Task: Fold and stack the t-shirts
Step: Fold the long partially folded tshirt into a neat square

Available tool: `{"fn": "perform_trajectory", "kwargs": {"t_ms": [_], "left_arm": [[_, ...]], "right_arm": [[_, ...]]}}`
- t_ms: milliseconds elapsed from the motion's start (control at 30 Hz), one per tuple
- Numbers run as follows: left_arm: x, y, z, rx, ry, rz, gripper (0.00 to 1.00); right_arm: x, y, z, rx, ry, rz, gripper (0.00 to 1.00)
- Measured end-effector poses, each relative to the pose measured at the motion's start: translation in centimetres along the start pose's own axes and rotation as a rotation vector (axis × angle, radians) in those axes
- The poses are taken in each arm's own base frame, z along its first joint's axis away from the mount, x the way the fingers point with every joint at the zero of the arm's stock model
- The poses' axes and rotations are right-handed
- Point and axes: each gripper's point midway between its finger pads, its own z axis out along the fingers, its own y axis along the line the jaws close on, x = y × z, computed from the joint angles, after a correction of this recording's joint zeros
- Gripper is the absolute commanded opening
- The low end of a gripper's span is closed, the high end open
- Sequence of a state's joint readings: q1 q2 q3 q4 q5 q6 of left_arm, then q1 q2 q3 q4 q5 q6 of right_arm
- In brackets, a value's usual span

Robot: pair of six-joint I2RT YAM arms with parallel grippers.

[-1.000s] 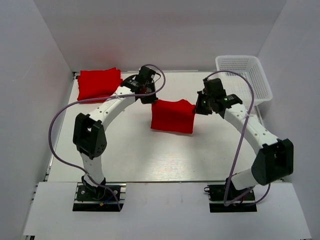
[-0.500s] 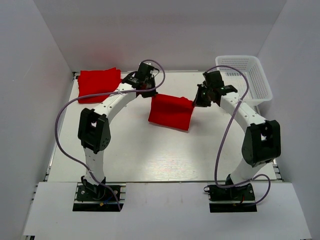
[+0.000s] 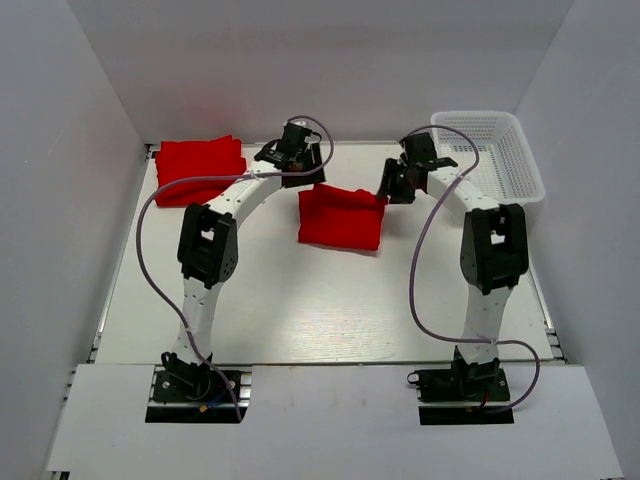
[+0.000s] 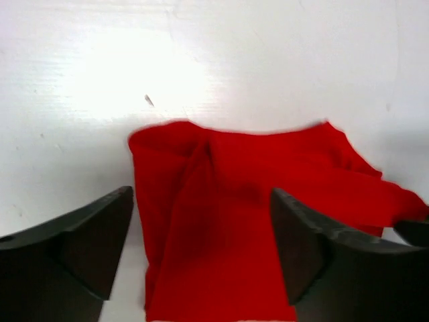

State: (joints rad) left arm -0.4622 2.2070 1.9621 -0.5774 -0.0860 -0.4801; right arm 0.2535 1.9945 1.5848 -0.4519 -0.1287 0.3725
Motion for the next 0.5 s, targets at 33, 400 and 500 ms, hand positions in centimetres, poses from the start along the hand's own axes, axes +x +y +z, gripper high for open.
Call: {"fn": "perform_trajectory", "kwargs": {"t_ms": [33,400,500], "left_arm": [[-0.3,0.3,0.6,-0.014,-0.004,-0.005,1.0],[-0.6,3.9,1.0,-0.082,-0.001,-0.025,1.0],[1.2,3.9,0.5,-0.056,0.043,0.015,1.0]], "right_arm": [[-0.3,-0.1,0.5,0.0,-0.001,-0.002,0.76],[-4.3,2.0,-1.4,-0.089,-0.094,-0.083,0.9],[-3.3,2.5,-3.0,-0.125,-0.096,-0.11,0.9]]}}
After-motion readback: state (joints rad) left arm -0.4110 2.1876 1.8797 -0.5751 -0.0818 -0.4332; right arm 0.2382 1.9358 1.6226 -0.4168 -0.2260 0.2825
